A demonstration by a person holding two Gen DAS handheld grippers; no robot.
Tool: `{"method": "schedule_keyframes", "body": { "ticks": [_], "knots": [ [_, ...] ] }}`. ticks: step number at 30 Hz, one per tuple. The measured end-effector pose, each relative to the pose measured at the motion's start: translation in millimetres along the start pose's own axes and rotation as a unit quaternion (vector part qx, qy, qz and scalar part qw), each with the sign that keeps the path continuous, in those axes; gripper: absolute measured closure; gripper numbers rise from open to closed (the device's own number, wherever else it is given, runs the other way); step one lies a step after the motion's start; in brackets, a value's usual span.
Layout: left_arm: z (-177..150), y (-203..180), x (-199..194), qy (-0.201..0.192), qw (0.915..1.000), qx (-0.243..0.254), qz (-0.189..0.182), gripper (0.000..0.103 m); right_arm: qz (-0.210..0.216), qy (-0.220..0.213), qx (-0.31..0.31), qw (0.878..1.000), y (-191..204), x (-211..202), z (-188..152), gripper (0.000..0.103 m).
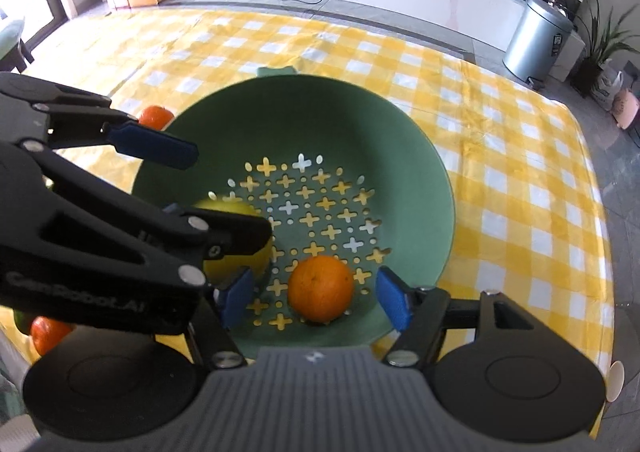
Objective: Organize fruits
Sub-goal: 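Open the right tool to drop the tangerine while the left tool releases the pear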
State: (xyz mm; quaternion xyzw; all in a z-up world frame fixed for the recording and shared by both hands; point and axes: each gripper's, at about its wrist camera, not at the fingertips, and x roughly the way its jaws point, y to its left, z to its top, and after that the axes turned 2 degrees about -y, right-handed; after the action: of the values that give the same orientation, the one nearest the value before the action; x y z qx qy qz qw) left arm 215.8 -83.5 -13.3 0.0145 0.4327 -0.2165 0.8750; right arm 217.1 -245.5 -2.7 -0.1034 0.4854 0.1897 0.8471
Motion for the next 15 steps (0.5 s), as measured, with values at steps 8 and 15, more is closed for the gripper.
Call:
{"method": "schedule_keyframes", "body": {
  "ticks": [8,15],
  "knots": [
    [-10.1,-9.1,-40.7,-0.035,0.9992,0.009,0.018,0.015,-0.01,-0.044,0.015,0.999,8.5,-32.4,-8.9,0.031],
    [-27.6,-8.6,-88.1,-0.061,0.9972,0.011,0.042,0.015,-0.013,-0.097,0.07,0.993,21.9,-59.4,-31.3,0.026]
  ]
}}
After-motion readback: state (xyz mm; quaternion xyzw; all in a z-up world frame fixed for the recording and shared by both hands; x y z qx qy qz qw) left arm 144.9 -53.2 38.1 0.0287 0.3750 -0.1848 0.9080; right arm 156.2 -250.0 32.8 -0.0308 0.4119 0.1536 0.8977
